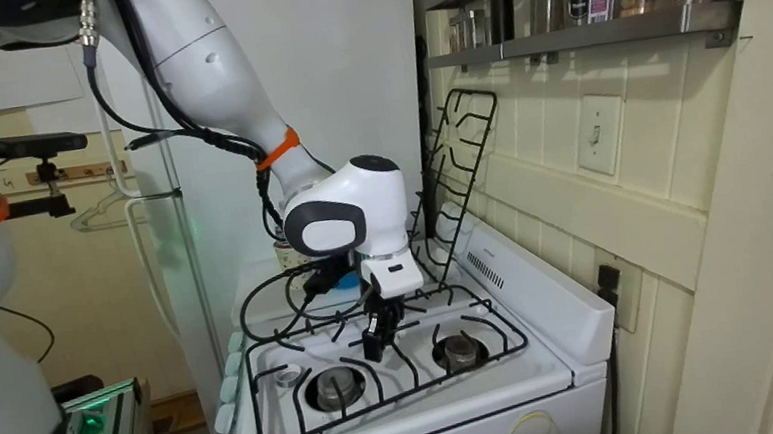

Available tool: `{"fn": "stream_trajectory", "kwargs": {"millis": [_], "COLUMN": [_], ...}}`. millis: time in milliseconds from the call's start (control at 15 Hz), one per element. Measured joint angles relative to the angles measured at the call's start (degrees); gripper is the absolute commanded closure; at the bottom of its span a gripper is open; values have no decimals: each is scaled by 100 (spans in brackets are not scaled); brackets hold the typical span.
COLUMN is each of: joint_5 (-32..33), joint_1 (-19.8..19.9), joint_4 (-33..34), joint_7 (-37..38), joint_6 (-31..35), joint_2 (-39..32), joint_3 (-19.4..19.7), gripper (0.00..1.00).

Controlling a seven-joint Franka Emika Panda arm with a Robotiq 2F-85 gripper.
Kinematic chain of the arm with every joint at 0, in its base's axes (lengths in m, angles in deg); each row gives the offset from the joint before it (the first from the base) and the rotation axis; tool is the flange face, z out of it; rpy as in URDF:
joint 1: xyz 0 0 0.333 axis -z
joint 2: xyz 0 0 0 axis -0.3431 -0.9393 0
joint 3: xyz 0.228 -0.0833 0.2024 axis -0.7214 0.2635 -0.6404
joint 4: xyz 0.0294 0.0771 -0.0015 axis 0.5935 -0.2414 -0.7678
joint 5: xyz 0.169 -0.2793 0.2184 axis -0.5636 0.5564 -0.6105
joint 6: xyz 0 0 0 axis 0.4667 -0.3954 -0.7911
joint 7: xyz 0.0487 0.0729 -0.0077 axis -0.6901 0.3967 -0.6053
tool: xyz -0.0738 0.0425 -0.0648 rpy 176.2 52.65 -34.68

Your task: Put the black stove rails against the wall

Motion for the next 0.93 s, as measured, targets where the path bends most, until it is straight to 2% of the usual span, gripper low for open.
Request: {"fn": "stream_trajectory", "kwargs": {"millis": [333, 467, 733, 933], "joint_5": [-66, -289, -1065, -1151], "joint_1": [-49, -46, -15, -89], "joint_4": [-639, -883, -1195, -1233], "joint_7": [-57, -150, -433, -251], "joint_6": [1458, 2124, 3319, 3933], "joint_2": [573, 754, 991, 1142], "joint_3": [-158, -298, -896, -1257], "gripper": [100, 100, 100, 100]}}
